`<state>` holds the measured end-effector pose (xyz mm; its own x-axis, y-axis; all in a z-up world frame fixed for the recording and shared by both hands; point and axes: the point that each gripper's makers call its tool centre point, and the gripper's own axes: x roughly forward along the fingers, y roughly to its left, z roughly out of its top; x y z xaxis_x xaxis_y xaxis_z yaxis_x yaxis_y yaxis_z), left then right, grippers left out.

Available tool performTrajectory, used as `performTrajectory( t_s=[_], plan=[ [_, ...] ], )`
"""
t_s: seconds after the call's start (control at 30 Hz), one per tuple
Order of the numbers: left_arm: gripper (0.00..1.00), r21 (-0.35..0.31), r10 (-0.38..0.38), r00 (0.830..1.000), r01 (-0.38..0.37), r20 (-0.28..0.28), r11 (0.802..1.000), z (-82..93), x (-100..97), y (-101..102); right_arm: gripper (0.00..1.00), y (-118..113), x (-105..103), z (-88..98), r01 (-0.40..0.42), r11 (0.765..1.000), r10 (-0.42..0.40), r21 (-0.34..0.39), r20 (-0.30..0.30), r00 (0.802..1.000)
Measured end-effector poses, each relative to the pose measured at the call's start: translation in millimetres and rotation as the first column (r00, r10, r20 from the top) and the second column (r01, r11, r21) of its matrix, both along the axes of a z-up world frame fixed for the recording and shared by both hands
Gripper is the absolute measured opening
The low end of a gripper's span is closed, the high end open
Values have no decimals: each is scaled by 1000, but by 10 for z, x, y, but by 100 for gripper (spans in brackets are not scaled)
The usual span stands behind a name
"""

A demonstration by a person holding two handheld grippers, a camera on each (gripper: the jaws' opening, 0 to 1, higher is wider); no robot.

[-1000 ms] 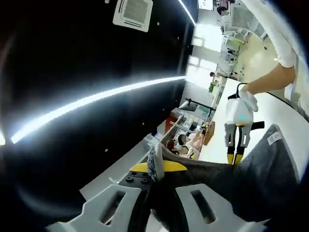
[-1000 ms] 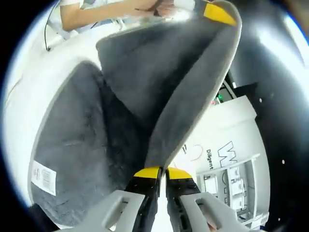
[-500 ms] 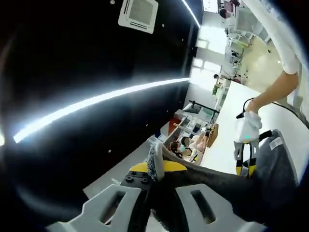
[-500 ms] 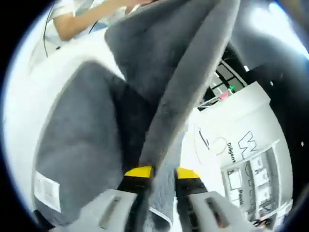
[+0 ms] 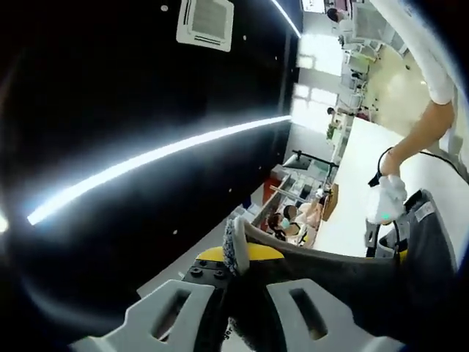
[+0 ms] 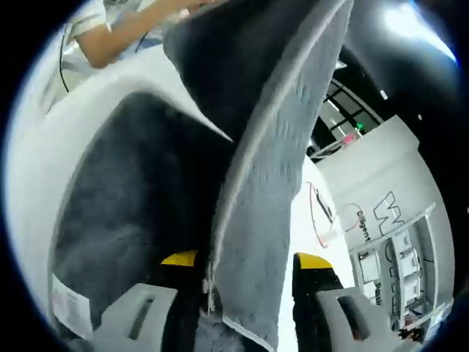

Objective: Open the folded towel by lifting each exposed corner and separating the folded layers until the towel lies flat within the target outline without major curled edges

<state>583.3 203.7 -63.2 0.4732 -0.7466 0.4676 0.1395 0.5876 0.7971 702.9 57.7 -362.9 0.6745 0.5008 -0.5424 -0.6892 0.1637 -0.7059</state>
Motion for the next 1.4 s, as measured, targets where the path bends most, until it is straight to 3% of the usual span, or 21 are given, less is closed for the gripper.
performTrajectory(
  t_s=[0.17, 0.3, 0.4, 0.53, 0.77, 0.83, 1.07, 1.2, 1.4],
  plan=[
    [3, -48, -30, 999, 30, -14, 998, 73, -35, 129, 25, -61, 57, -77, 22, 1000, -22, -9, -14, 1000],
    [3, -104, -48, 999, 46, -22, 994, 161, -64, 300, 14, -182, 151, -121, 47, 997, -46, -55, 14, 999],
    [3, -130, -67, 997, 64, -24, 989, 206, -82, 365, 14, -228, 217, -84, 54, 997, -53, -47, 29, 998],
    [3, -251, -107, 994, 105, 7, 962, 391, -175, 553, 9, -369, 286, -103, 86, 993, -82, -83, 54, 995],
    [3, -280, -75, 997, 75, 10, 957, 461, -206, 771, 8, -510, 323, -94, 109, 993, -106, -53, 47, 993],
    [3, -312, -60, 997, 69, 38, 948, 505, -239, 877, 7, -508, 281, -105, 101, 995, -101, -26, 25, 995],
    [3, -321, -21, 999, 33, 42, 946, 538, -230, 1058, 4, -570, 290, -85, 94, 995, -93, -19, 34, 995],
    [3, -355, -10, 999, 25, 43, 935, 582, -231, 1214, 1, -537, 277, 4, 84, 996, -84, 4, 47, 995],
    [3, -359, 5, 999, 13, 49, 933, 597, -243, 1290, 1, -546, 253, 83, 80, 997, -81, 14, 79, 994]
  ],
)
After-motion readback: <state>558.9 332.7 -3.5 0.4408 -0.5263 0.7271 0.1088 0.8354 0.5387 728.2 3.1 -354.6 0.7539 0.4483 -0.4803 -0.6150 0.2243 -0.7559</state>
